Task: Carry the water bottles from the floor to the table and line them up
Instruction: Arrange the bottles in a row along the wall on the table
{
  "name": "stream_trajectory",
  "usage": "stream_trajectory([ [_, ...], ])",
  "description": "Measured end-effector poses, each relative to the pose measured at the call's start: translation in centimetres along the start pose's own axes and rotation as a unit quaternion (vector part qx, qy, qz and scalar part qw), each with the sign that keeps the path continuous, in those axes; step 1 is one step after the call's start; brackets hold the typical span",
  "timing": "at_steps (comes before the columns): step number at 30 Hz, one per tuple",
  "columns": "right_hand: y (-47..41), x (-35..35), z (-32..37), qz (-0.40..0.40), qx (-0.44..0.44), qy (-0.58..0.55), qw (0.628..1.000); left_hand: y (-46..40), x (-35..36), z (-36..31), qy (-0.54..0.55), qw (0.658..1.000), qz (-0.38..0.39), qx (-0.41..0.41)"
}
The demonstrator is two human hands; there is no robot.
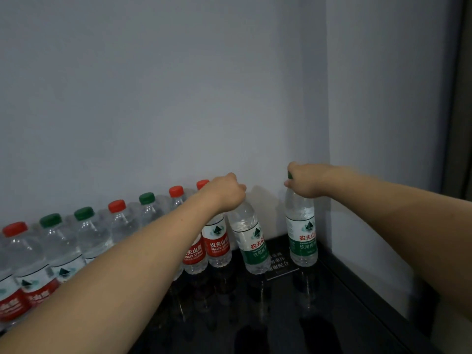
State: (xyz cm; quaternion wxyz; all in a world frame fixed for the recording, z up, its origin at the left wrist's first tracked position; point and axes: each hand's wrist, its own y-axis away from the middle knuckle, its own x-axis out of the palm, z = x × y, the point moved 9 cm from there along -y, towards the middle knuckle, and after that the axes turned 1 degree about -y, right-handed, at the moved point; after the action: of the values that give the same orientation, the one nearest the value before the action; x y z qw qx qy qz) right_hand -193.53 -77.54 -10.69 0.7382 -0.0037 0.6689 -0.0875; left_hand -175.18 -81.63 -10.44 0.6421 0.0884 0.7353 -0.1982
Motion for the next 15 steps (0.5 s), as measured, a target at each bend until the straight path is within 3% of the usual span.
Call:
stream_trajectory([
  [3,-0.5,-1.2,-0.5,-0.036,-0.011,0.001,0.999,-0.5,-0.8,-0.2,0.014,0.999,-0.012,0.038],
  [11,-3.1,-2.9,2.7,-0.12,-0.06,-0.035,0.99,-2.5,-1.5,-0.4,-0.213,0.963,-0.11,0.121],
  [15,-4.7,-1.2,4.7,-0.113,-0.078,-0.047,0.989,-3.8,-0.2,-0.7,-0.233,0.955,-0.132,0.129],
])
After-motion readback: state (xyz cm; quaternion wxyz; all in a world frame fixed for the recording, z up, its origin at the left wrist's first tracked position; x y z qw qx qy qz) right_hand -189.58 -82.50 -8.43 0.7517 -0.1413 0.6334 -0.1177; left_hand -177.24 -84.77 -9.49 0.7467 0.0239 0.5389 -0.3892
